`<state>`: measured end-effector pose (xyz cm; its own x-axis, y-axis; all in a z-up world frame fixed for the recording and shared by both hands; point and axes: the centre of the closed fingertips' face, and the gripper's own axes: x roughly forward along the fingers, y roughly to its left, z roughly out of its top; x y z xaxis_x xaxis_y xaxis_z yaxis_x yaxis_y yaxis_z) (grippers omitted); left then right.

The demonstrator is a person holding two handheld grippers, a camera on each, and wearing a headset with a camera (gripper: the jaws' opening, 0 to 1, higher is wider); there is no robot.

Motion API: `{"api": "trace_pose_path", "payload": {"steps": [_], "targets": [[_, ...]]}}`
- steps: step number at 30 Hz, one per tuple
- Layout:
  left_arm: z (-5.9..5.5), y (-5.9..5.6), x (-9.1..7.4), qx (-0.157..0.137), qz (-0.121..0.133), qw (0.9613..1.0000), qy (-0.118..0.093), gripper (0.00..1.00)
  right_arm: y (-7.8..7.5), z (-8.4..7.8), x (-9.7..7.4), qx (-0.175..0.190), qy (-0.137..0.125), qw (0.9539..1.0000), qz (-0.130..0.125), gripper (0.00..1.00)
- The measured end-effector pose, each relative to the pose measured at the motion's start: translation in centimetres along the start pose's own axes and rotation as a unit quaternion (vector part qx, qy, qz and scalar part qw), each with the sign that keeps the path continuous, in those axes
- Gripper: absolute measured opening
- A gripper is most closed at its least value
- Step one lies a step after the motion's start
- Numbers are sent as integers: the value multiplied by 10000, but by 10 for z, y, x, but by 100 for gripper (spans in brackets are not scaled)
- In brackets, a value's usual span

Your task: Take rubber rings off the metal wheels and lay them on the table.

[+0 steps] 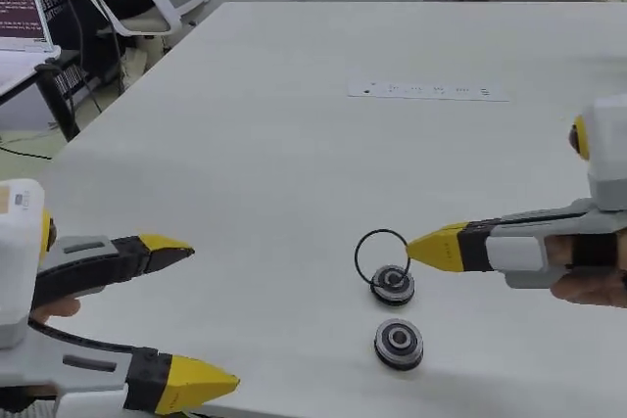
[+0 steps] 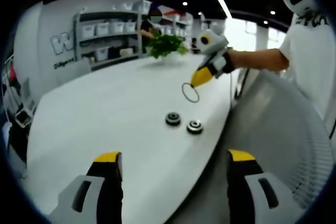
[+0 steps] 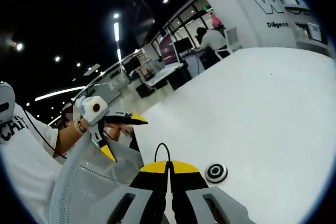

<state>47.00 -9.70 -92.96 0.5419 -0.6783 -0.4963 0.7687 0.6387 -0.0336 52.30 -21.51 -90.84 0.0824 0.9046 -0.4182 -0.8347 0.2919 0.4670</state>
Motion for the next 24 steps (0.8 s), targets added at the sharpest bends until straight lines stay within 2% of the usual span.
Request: {"api": "trace_pose_path", "payload": {"steps": [5,9,13,18,22,23,24], "targets": [[-2,2,0,-56,25,10000,20,84,-1,-5,20,-138,290,9995,-3,0],[-4,3,1,-41,57,9999,87,84,0,-15,37,-176,605,9980,53,0],[-6,4,1,-38,122,9998,139,83,0,-30,53,-347,967,9947,59,0],[-6,1,2,27,43,9998,166,83,-7,-51,67,-484,1401,9889,33,0],[-7,0,3,-1,18,9998,187,83,-15,-63,75,-549,1534,9866,-35,0],[-7,0,3,4,11,9998,201,83,-18,-65,76,-525,1520,9870,-47,0],[-8,-1,4,31,-12,9997,230,83,-20,-66,78,-344,1456,9887,-101,0]]}}
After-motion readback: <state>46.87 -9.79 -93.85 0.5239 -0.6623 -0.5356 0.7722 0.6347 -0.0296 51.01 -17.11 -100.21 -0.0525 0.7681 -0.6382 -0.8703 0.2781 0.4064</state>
